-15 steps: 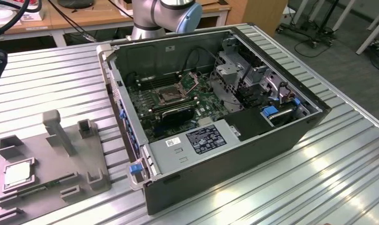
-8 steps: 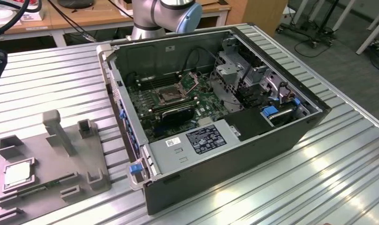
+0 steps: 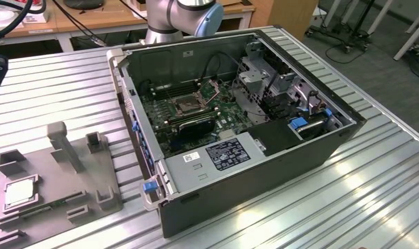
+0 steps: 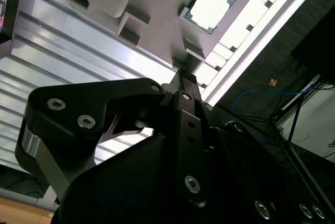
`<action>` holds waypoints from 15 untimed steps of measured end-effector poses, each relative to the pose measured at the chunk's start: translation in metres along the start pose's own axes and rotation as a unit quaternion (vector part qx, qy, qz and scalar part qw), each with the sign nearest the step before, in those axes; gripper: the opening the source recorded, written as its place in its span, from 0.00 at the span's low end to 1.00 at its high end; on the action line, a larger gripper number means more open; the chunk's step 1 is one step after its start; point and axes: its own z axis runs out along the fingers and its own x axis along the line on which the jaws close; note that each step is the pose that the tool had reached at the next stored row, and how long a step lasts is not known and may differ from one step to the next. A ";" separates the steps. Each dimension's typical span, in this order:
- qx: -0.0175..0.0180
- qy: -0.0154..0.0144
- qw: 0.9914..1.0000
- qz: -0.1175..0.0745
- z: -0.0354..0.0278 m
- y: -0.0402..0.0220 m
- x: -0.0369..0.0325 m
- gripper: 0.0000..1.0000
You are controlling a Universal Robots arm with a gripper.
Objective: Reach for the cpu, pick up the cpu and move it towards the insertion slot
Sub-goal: 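Reach for the cpu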
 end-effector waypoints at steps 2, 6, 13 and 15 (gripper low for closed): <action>0.000 0.000 1.000 0.000 0.0000 0.0000 0.0000 0.11; 0.000 0.000 1.000 0.000 0.0000 0.0000 0.0000 0.11; 0.000 0.000 1.000 0.000 0.0000 -0.0009 0.0004 0.11; 0.000 0.000 1.000 0.000 0.0000 -0.0045 0.0011 0.11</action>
